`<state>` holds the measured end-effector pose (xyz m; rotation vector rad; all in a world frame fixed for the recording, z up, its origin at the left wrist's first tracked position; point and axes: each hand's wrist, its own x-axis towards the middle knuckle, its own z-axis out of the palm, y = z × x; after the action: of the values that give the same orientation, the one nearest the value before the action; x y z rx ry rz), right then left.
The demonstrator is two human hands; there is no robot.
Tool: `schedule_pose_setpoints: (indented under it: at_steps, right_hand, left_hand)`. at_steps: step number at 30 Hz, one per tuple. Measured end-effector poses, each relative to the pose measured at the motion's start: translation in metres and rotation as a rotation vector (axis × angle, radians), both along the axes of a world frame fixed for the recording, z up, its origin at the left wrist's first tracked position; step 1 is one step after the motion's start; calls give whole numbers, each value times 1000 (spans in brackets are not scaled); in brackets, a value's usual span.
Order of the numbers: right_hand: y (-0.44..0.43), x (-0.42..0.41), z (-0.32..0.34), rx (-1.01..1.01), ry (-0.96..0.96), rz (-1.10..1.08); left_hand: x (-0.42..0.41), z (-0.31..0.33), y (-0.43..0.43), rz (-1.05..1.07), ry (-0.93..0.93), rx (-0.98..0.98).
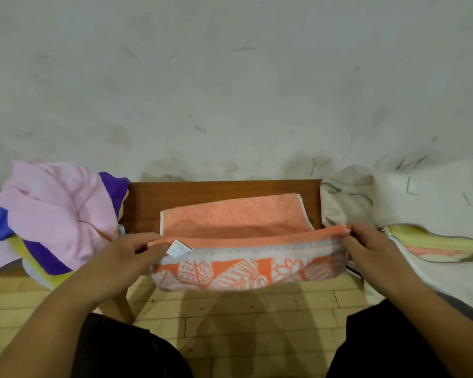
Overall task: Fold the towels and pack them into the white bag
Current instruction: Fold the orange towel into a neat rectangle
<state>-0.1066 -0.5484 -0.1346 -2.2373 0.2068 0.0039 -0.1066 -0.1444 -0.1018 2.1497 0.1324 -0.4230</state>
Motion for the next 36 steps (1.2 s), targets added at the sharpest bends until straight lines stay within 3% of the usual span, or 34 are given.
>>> schedule_pose_setpoints:
  at_steps: [7, 12, 16, 25, 31, 36]
  right_hand:
    - [18, 93, 11, -20, 4, 6]
    - [39, 146, -28, -21, 43, -50]
    - [44, 152, -58, -128, 118, -91]
    - [51, 162, -58, -171, 125, -148]
    - [51, 160, -52, -135, 154, -56]
    - [58, 162, -48, -336, 178, 12]
  left_hand:
    - [67, 9, 21, 135, 51, 33]
    - [107, -30, 16, 237, -90, 134]
    - [118, -64, 17, 293, -91, 134]
    - [132, -76, 14, 214, -157, 394]
    - [130, -76, 16, 225, -135, 334]
    - [131, -80, 16, 236, -176, 341]
